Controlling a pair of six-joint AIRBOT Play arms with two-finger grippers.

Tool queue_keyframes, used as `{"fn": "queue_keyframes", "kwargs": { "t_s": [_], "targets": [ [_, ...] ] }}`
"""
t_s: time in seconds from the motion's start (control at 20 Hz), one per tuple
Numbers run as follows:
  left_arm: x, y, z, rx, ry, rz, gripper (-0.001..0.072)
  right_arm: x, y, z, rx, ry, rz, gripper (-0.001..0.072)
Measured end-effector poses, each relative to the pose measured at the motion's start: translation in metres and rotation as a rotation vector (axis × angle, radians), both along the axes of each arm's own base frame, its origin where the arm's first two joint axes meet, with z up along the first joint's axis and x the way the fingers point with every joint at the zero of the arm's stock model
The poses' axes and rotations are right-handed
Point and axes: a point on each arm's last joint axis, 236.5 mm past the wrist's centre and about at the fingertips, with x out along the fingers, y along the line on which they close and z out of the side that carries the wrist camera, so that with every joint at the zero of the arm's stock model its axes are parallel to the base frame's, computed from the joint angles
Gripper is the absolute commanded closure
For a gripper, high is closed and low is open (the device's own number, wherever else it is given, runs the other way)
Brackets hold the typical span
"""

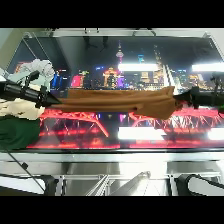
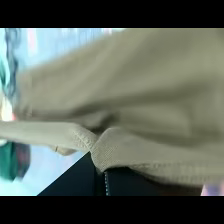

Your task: Fold the shirts.

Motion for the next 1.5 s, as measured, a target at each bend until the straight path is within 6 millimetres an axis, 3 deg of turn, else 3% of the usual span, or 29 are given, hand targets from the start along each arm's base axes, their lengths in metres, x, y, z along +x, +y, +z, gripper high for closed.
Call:
{"fn": "queue_keyframes", "kwargs": {
  "t_s": [0.2,0.35,0.4,0.45,0.5,0.55,0.6,0.8,0.95,1.05,1.2,1.35,1.4,1.45,1.5],
  "targets": [
    [0.038,-0.002,-0.025,0.008,0.018,-0.002,0.0699,0.060,0.000,-0.019,-0.048,-0.046,-0.024,0.0686],
    [0.059,-0.006,-0.047,0.008,0.043,-0.012,0.0695,0.084,0.003,-0.048,-0.087,-0.052,-0.006,0.0686],
    [0.063,-0.008,-0.053,0.005,0.052,-0.019,0.0655,0.086,0.004,-0.058,-0.102,-0.051,0.007,0.0678],
    [0.066,-0.009,-0.058,0.001,0.062,-0.029,0.0537,0.087,0.004,-0.067,-0.122,-0.048,0.025,0.0596],
    [0.067,-0.010,-0.062,-0.003,0.077,-0.037,0.0482,0.086,0.002,-0.074,-0.147,-0.046,0.043,0.0372],
    [0.069,-0.010,-0.063,-0.007,0.088,-0.044,0.0481,0.085,-0.001,-0.079,-0.179,-0.052,0.066,0.0187],
    [0.070,-0.010,-0.063,-0.010,0.098,-0.051,0.0481,0.084,-0.005,-0.082,-0.208,-0.056,0.090,0.0080],
    [0.079,0.003,-0.038,-0.007,0.087,-0.061,0.0472,0.079,-0.042,-0.067,-0.354,-0.074,0.182,0.0003],
    [0.084,0.017,-0.016,0.004,0.063,-0.032,0.0472,0.073,-0.079,-0.062,-0.437,-0.019,0.163,0.0003],
    [0.082,0.022,-0.009,0.006,0.067,-0.010,0.0473,0.065,-0.087,-0.073,-0.426,0.049,0.160,0.0004],
    [0.077,0.021,-0.007,0.001,0.085,0.009,0.0473,0.047,-0.076,-0.103,-0.352,0.184,0.198,0.0005],
    [0.075,0.007,-0.009,0.002,0.090,-0.005,0.0474,0.037,-0.041,-0.117,-0.235,0.253,0.261,0.0019],
    [0.076,0.000,-0.009,0.004,0.085,-0.015,0.0476,0.036,-0.030,-0.119,-0.207,0.262,0.279,0.0141],
    [0.077,-0.011,-0.010,0.006,0.077,-0.033,0.0477,0.036,-0.019,-0.122,-0.190,0.268,0.298,0.0454],
    [0.079,-0.023,-0.011,0.011,0.056,-0.053,0.0479,0.036,-0.010,-0.125,-0.177,0.266,0.312,0.0584]
  ]
}}
